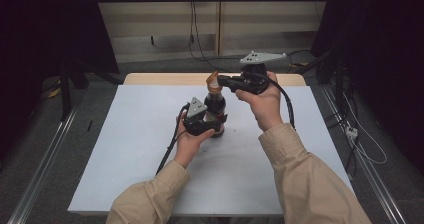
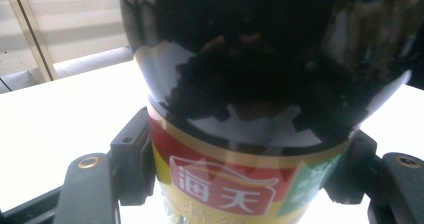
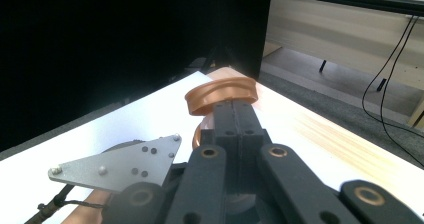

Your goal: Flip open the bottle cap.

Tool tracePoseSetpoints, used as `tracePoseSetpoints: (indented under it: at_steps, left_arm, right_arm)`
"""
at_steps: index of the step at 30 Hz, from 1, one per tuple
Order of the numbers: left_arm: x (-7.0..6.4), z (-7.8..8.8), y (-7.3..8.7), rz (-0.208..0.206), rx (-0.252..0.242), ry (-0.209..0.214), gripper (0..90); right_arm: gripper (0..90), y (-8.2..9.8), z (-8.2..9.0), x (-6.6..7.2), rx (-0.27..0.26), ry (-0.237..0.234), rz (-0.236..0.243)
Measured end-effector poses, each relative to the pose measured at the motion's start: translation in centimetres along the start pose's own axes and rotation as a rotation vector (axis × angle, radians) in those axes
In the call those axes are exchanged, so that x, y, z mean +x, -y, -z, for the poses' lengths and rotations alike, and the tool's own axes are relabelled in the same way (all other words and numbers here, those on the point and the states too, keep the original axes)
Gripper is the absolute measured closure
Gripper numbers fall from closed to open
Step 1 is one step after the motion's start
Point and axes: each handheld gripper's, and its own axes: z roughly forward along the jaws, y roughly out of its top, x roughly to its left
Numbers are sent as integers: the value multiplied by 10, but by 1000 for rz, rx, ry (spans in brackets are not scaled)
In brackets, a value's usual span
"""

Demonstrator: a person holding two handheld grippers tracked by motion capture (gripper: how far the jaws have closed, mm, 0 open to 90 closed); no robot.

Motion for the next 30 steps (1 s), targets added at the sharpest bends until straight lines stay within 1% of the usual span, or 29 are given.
tracePoseSetpoints:
  at_steps: [10,17,30]
  left_arm:
    - [0,0,0,0,0,1,295]
    - [0,0,0,0,0,0,295]
    - [0,0,1,5,-1,-2,296]
  right_arm:
    - [900,0,0,0,0,1,4]
    - [900,0,-1,-1,-7,8,-7]
    - [900,0,-3,-2,-8,11,-7]
